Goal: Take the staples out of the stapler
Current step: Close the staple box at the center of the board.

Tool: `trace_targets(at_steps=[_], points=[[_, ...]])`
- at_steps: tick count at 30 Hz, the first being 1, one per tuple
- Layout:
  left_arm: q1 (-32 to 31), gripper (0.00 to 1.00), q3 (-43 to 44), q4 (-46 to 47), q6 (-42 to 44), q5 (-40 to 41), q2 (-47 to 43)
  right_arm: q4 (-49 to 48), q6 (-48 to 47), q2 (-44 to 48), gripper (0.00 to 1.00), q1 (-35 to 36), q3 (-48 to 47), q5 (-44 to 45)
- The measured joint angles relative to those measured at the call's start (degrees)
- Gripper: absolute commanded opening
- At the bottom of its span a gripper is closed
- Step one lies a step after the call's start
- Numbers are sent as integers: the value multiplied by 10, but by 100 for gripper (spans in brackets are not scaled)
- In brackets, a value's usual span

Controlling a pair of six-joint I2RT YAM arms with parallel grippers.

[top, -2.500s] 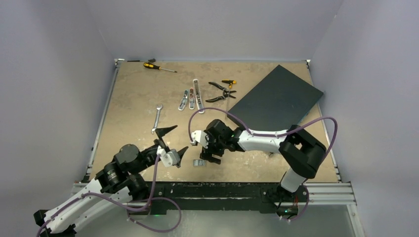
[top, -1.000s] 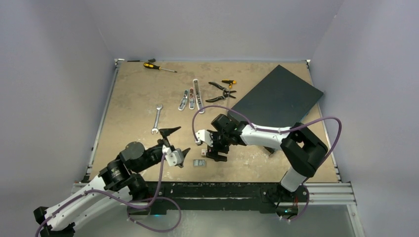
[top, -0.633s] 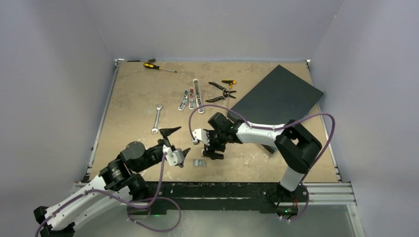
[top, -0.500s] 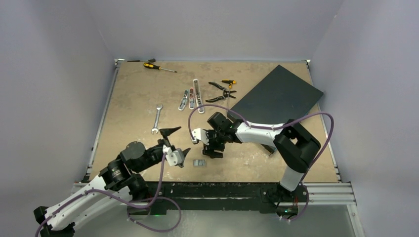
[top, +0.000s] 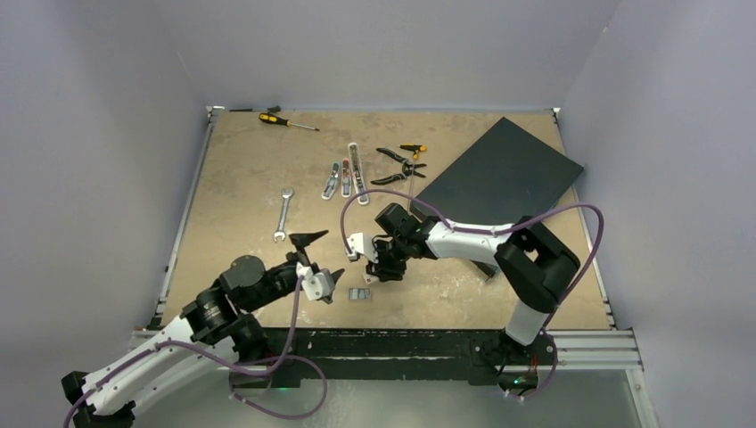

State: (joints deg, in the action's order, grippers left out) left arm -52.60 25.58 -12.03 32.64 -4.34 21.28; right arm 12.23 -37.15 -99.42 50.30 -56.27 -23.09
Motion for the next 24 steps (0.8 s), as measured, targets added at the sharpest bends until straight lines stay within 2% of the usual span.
trace_targets(at_steps=[13,19,21,24], points=[[0,87,-2,0,2,-18,66,38,16,89,43,0,58,9],[0,87,-2,0,10,-27,129,42,40,119,44,0,69,14],[0,88,-2,0,12,-31,156,42,49,130,46,0,78,17],[0,88,-2,-3,17,-40,196,39,58,139,63,0,89,29]])
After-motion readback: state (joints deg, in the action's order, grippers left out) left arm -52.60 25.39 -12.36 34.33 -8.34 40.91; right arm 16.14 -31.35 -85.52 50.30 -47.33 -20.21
